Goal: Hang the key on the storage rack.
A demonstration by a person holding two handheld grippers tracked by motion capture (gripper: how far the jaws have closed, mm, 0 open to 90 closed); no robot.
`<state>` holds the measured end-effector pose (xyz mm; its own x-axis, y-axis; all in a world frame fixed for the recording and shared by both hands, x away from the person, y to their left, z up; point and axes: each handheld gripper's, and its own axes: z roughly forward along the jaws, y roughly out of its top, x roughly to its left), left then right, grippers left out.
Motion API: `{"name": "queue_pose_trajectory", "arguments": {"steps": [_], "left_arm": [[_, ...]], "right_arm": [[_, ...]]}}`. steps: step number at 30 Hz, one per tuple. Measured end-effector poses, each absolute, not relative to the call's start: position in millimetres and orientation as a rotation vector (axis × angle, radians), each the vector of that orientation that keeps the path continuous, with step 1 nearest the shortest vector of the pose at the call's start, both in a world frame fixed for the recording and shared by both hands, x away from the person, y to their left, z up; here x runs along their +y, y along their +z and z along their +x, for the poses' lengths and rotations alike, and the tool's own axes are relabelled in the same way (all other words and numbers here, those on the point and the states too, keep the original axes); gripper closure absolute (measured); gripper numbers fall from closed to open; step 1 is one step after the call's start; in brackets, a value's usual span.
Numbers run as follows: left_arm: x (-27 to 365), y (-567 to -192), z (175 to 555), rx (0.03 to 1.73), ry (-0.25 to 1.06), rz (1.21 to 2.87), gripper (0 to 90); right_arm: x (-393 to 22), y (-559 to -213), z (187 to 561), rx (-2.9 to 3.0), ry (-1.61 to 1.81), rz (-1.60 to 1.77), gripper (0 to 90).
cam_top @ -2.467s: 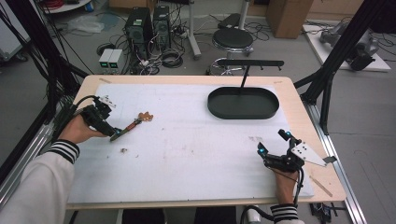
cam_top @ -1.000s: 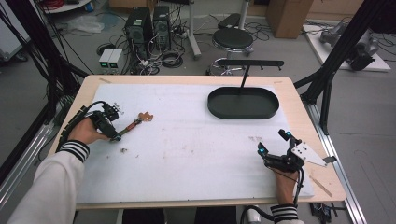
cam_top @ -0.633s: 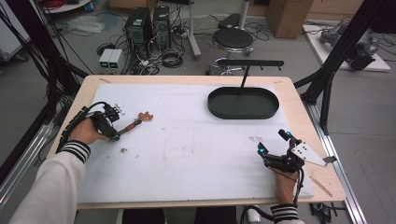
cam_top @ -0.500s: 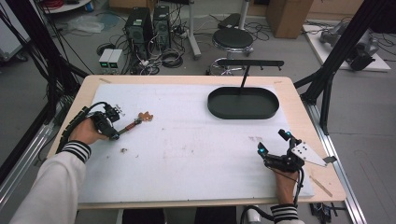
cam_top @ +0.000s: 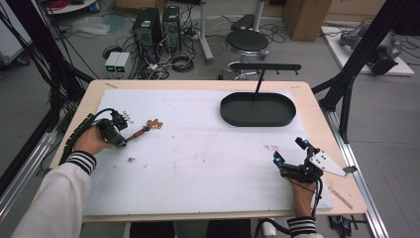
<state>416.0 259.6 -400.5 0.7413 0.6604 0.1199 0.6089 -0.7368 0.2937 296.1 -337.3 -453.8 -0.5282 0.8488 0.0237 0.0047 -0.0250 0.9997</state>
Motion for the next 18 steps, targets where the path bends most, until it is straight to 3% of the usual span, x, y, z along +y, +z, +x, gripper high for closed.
{"name": "queue_pose_trajectory", "arguments": {"steps": [10, 18], "left_arm": [[270, -374, 409, 0.940, 0.310, 2.524, 83.8], [267, -351, 403, 0.856, 0.326, 2.398, 83.8]], "right_arm": [[-338, -452, 297, 1.597, 1.652, 0.930, 0.3], [-330, -430, 298, 1.651, 1.687, 0.864, 0.3]]}}
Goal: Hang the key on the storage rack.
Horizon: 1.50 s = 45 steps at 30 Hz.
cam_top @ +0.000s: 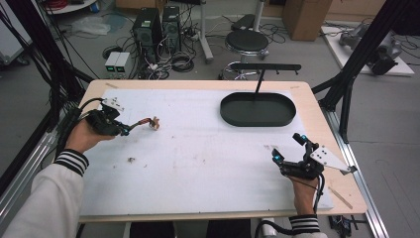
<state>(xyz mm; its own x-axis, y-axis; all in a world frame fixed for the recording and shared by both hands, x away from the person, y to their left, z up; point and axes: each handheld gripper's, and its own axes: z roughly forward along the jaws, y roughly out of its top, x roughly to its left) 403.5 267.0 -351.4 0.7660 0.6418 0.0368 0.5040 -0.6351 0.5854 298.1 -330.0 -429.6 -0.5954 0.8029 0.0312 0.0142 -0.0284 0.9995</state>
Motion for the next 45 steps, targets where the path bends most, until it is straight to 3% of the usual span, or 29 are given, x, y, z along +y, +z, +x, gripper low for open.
{"name": "queue_pose_trajectory", "arguments": {"steps": [20, 45], "left_arm": [[204, -314, 380, 0.535, 0.207, 2.229, 83.8], [121, -313, 369, 0.317, 0.069, 2.237, 83.8]], "right_arm": [[-278, -351, 325, 2.021, 1.739, 0.593, 0.4], [-204, -317, 346, 2.394, 1.567, 0.243, 0.5]]}}
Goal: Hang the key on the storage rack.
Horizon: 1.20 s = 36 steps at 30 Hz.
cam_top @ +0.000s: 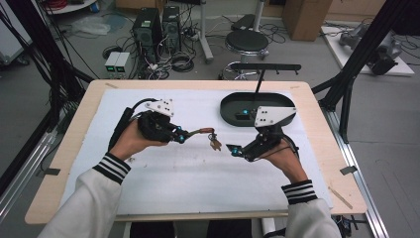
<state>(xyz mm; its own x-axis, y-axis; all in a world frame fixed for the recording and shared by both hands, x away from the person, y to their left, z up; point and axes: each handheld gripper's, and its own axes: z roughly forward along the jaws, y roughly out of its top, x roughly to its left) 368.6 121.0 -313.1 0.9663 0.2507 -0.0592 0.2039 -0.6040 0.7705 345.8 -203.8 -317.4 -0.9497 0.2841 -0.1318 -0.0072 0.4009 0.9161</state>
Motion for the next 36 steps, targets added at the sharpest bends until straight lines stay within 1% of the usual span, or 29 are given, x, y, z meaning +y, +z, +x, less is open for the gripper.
{"name": "queue_pose_trajectory", "arguments": {"steps": [2, 3, 12, 13, 14, 15, 16, 18, 19, 23, 25, 26, 29, 32, 33, 36], "left_arm": [[117, -313, 368, 0.309, 0.067, 2.240, 83.8], [116, -313, 368, 0.305, 0.065, 2.242, 83.8], [108, -314, 366, 0.288, 0.053, 2.274, 83.7], [108, -315, 366, 0.287, 0.055, 2.273, 83.7], [107, -315, 366, 0.286, 0.055, 2.275, 83.7], [107, -315, 366, 0.288, 0.052, 2.280, 83.7], [106, -316, 366, 0.288, 0.052, 2.281, 83.7], [106, -317, 366, 0.289, 0.052, 2.280, 83.7], [105, -317, 366, 0.284, 0.053, 2.289, 83.7], [106, -317, 366, 0.284, 0.049, 2.297, 83.7], [106, -316, 367, 0.282, 0.053, 2.300, 83.7], [106, -317, 366, 0.286, 0.050, 2.299, 83.7], [107, -317, 366, 0.288, 0.049, 2.300, 83.7], [107, -317, 366, 0.296, 0.052, 2.301, 83.7], [107, -317, 366, 0.296, 0.049, 2.304, 83.7], [107, -318, 366, 0.300, 0.046, 2.304, 83.7]], "right_arm": [[-198, -317, 348, 2.414, 1.541, 0.223, 1.4], [-194, -317, 349, 2.429, 1.531, 0.213, 3.8], [-180, -318, 354, 2.478, 1.477, 0.187, 5.7], [-176, -318, 354, 2.492, 1.448, 0.179, 8.5], [-176, -318, 354, 2.492, 1.448, 0.179, 8.5], [-174, -318, 355, 2.496, 1.441, 0.179, 12.5], [-170, -319, 356, 2.511, 1.427, 0.186, 14.8], [-168, -320, 357, 2.516, 1.419, 0.186, 15.5], [-165, -320, 359, 2.518, 1.410, 0.188, 19.1], [-161, -321, 362, 2.534, 1.400, 0.191, 21.6], [-156, -323, 364, 2.563, 1.369, 0.161, 26.4], [-156, -323, 364, 2.563, 1.369, 0.161, 26.4], [-151, -323, 364, 2.586, 1.338, 0.133, 31.1], [-146, -324, 365, 2.608, 1.285, 0.112, 38.8], [-146, -324, 365, 2.608, 1.285, 0.112, 38.8], [-143, -326, 363, 2.613, 1.254, 0.074, 43.2]]}}
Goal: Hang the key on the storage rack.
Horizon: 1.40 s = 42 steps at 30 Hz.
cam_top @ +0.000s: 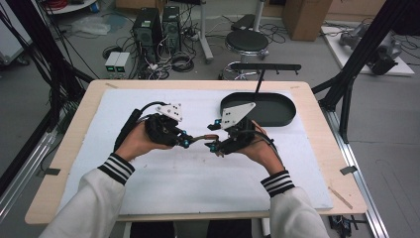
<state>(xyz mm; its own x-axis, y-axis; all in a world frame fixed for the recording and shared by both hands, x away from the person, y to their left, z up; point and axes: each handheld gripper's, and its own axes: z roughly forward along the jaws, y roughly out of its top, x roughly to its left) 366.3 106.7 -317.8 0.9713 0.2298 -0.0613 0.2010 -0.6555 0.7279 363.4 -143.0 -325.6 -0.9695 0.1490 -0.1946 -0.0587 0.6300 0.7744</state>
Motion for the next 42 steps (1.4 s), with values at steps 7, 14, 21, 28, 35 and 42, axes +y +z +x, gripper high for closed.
{"name": "queue_pose_trajectory", "arguments": {"steps": [7, 14, 21, 28, 35, 42], "left_arm": [[107, -319, 367, 0.298, 0.035, 2.316, 83.7], [105, -320, 367, 0.286, 0.004, 2.320, 83.7], [104, -322, 366, 0.255, 0.004, 2.313, 83.5], [112, -324, 370, 0.176, 0.055, 2.192, 81.2], [132, -332, 371, 0.265, 0.095, 2.079, 45.8], [149, -338, 367, 0.416, 0.217, 2.019, 8.7]], "right_arm": [[-141, -328, 365, 2.656, 1.222, 0.036, 58.4], [-139, -329, 365, 2.684, 1.201, 0.004, 75.2], [-141, -328, 363, 2.703, 1.178, -0.005, 77.3], [-147, -326, 364, 2.694, 1.203, 0.025, 77.3], [-167, -322, 365, 2.633, 1.248, 0.140, 77.4], [-193, -321, 369, 2.546, 1.323, 0.369, 77.4]]}}
